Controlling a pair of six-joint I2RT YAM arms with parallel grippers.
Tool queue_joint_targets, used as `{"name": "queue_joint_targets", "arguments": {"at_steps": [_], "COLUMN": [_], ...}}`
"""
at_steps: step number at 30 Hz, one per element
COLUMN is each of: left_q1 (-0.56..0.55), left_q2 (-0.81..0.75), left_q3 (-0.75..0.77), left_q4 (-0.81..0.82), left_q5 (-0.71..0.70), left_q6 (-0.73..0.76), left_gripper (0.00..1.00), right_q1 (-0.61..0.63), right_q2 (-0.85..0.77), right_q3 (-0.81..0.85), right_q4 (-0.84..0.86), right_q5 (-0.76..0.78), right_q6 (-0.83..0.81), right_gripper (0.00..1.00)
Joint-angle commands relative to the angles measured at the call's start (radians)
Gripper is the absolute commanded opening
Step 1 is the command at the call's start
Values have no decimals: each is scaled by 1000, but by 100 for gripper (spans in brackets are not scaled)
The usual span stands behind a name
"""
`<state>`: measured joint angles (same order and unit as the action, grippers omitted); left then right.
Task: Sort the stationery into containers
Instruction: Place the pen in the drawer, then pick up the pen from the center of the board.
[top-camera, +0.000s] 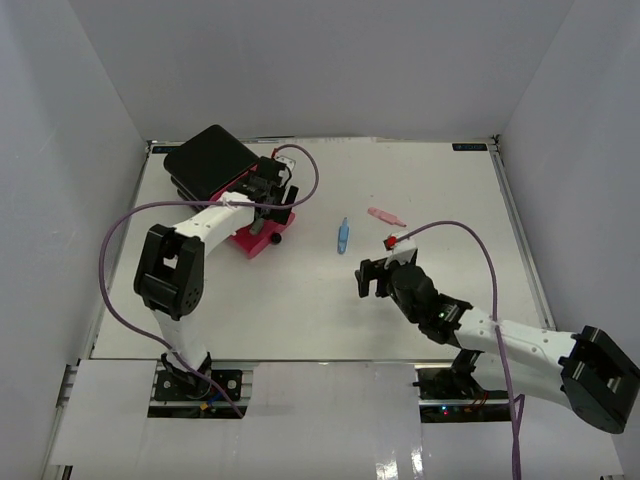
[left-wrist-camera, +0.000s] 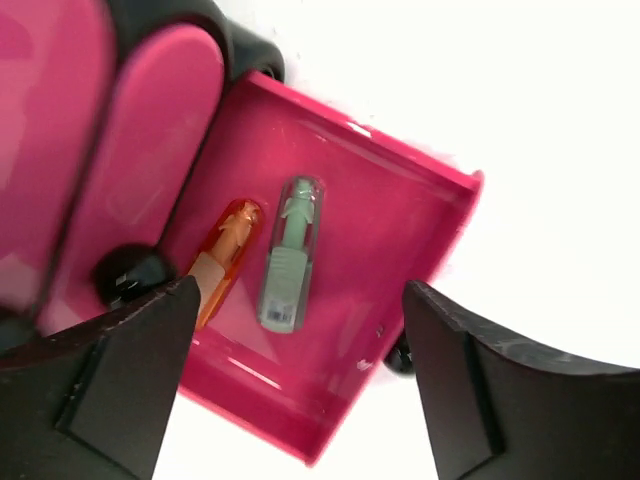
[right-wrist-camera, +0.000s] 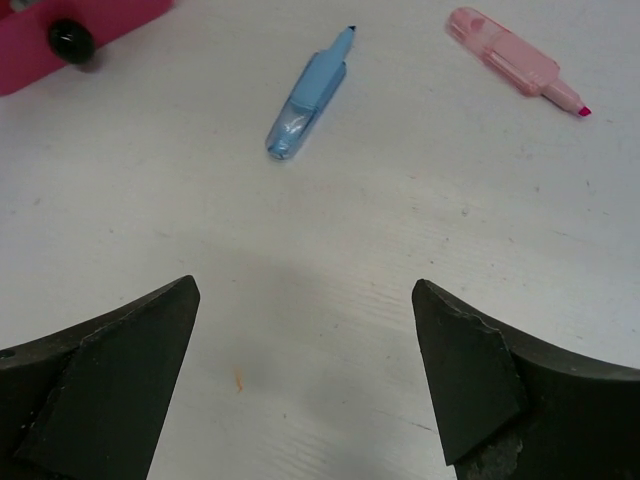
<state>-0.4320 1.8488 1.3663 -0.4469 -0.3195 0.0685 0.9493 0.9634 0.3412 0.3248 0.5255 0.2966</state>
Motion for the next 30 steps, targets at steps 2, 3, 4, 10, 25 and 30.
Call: {"name": "queue_joint_targets", "arguments": {"at_steps": [2,3,4,10,25,30], "left_q1": [13,13,13,13,15,15], "left_q2": [-211,-241,-270,-480,-649,-648], "left_q3": [2,-12,-28,-217,-420,-415], "left_q4": [-10,0,11,122,263,263], "left_q5": [170,207,244,462,441,465], "left_q6": [-113,-136,-175,-266,-297,-311], "left_gripper": [97,98,98,98,98,98], "right_q1": [-76,-90,-93,-107,-130,-130], "right_q2": [139,171,202,466,934,951], "right_q3": [143,198,226,484,837,826], "right_q4": [-121,-139,-162,-231,-454,-472], "right_q5": [-22,-22,-16,-4,65,53], "right_q6": [79,96,96,90,285,308], "right_gripper": [95,96,97,95,82,78]}}
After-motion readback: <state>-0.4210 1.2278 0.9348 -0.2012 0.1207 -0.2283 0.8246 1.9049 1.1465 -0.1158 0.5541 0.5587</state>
